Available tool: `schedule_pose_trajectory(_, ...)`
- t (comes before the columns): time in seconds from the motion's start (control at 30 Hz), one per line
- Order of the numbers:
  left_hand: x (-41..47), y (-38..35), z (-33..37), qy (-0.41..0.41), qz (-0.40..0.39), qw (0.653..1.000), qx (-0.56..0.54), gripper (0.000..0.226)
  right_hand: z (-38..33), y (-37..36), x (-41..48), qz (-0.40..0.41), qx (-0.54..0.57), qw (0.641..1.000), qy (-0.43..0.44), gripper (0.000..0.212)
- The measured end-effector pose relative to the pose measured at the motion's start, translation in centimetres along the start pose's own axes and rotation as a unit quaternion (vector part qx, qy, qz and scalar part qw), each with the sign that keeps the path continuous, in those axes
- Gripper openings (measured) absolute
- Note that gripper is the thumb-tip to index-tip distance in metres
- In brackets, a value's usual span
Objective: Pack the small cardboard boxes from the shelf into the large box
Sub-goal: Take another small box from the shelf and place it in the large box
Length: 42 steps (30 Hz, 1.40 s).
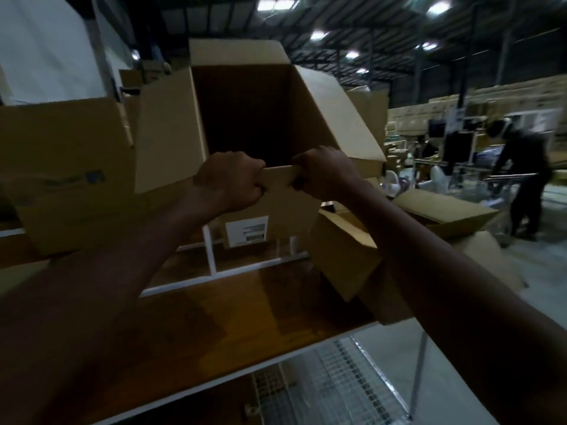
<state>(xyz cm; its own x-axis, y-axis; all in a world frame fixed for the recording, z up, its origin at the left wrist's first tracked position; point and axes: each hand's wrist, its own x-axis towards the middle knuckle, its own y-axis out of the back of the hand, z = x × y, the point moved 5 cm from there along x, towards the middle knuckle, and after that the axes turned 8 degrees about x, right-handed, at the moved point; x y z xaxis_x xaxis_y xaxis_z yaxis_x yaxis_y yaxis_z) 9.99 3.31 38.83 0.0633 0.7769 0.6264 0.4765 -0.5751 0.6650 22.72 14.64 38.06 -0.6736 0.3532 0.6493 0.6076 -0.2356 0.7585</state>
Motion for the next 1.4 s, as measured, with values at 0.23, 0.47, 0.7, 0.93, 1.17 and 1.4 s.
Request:
schedule_pose_trajectory(0.23,10.8,1.7,11.9,-0.013,0.082,0.996,0.009,0.019,13.6,8.7,-3.0,0.072,-0.081,0.994,-0.003,0.023)
schedule_pose_trajectory(0.47,18.3,-0.7,21.7,0.001,0.11,0.994,-0.022,0.022,25.2,12.7,-5.8,0.076,-0.121,0.99,-0.017,0.025)
schedule_pose_trajectory(0.7,22.5,-4.7,29.2,0.002,0.107,0.992,-0.061,0.027,33.1,12.9,-8.7,0.071,-0.154,0.985,-0.025,0.018)
schedule_pose_trajectory(0.93,24.6,-9.4,33.3,0.008,0.057,0.994,-0.098,0.019,38.3,10.0,-10.6,0.051,-0.143,0.987,-0.05,0.012)
schedule_pose_trajectory(1.17,26.2,-13.9,35.4,0.017,0.028,0.99,-0.136,0.014,42.8,6.7,-10.2,0.013,-0.135,0.988,-0.071,0.009)
schedule_pose_trajectory(1.4,28.2,-18.9,35.9,-0.007,-0.037,0.99,-0.139,0.018,46.2,2.7,-9.3,-0.035,-0.116,0.99,-0.069,0.016)
